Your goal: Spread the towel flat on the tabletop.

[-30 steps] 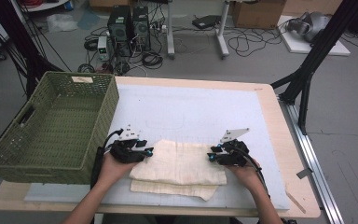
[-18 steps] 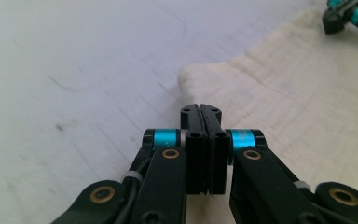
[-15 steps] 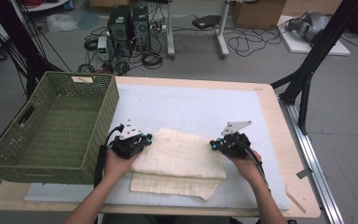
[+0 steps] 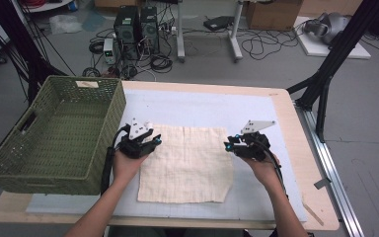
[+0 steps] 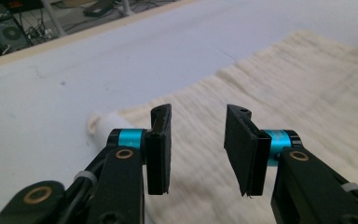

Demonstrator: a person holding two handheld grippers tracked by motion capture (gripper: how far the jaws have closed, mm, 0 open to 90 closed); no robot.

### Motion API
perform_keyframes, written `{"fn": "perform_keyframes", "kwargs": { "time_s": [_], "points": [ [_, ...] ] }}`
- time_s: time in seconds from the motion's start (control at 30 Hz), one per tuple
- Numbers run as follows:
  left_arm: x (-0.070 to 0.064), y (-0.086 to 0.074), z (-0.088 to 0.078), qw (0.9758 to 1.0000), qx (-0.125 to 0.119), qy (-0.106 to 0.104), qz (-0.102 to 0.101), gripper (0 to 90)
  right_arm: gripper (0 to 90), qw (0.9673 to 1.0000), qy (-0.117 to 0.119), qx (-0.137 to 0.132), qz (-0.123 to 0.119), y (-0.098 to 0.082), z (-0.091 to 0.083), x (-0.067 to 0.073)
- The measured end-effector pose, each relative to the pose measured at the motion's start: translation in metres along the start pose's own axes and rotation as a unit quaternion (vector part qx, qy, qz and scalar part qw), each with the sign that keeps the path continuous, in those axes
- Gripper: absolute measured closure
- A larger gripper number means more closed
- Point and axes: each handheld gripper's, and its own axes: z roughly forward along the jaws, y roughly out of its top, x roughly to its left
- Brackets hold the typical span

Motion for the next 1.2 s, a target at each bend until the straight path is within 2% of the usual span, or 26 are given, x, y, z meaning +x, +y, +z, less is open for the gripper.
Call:
{"fn": "perform_keyframes", "kwargs": {
  "time_s": [0.07,0.2,0.33,0.4,0.47,0.53,0.6,0.67,0.73,0.8,0.9,1.03,1.1,1.2],
  "points": [
    [-0.004,-0.005,-0.007,1.0,-0.002,-0.007,0.005,60.8,64.8,0.9999,0.009,0.0,-0.012,-0.006,-0.005,0.011],
    [-0.013,-0.012,-0.019,0.9996,0.004,-0.026,0.01,58.5,63.1,0.9994,0.031,-0.004,-0.015,-0.022,-0.016,0.027],
    [-0.022,-0.021,-0.03,0.9981,0.023,-0.052,0.023,54.4,59.7,0.998,0.061,-0.004,-0.017,-0.041,-0.02,0.041],
    [-0.025,-0.026,-0.036,0.9974,0.03,-0.062,0.021,54.2,59.3,0.9971,0.071,0.003,-0.027,-0.047,-0.019,0.049],
    [-0.026,-0.031,-0.04,0.9958,0.048,-0.073,0.025,55.0,59.4,0.9961,0.081,0.018,-0.03,-0.052,-0.016,0.055],
    [-0.026,-0.035,-0.041,0.9936,0.069,-0.086,0.027,62.3,60.6,0.9951,0.085,0.036,-0.036,-0.057,-0.011,0.056],
    [-0.025,-0.039,-0.04,0.9909,0.091,-0.091,0.039,69.3,64.6,0.9946,0.09,0.044,-0.028,-0.06,-0.007,0.056],
    [-0.024,-0.044,-0.039,0.9883,0.105,-0.099,0.047,80.9,70.4,0.9942,0.092,0.046,-0.031,-0.06,-0.004,0.055],
    [-0.025,-0.045,-0.039,0.9891,0.098,-0.099,0.046,88.4,78.7,0.9942,0.094,0.045,-0.028,-0.058,-0.001,0.054],
    [-0.026,-0.045,-0.039,0.9892,0.1,-0.095,0.05,89.3,88.2,0.9931,0.103,0.048,-0.027,-0.057,0.0,0.053],
    [-0.026,-0.045,-0.04,0.9912,0.094,-0.081,0.046,89.6,88.9,0.992,0.101,0.06,-0.046,-0.049,-0.001,0.055],
    [-0.021,-0.043,-0.041,0.9943,0.083,-0.057,0.037,89.6,89.0,0.9928,0.099,0.045,-0.05,-0.034,-0.003,0.055],
    [-0.018,-0.039,-0.041,0.9961,0.072,-0.041,0.031,89.6,89.0,0.9923,0.099,0.05,-0.055,-0.027,0.002,0.056],
    [-0.015,-0.035,-0.039,0.9973,0.064,-0.021,0.028,89.6,89.0,0.9908,0.1,0.068,-0.061,-0.019,0.017,0.058]
  ]
}}
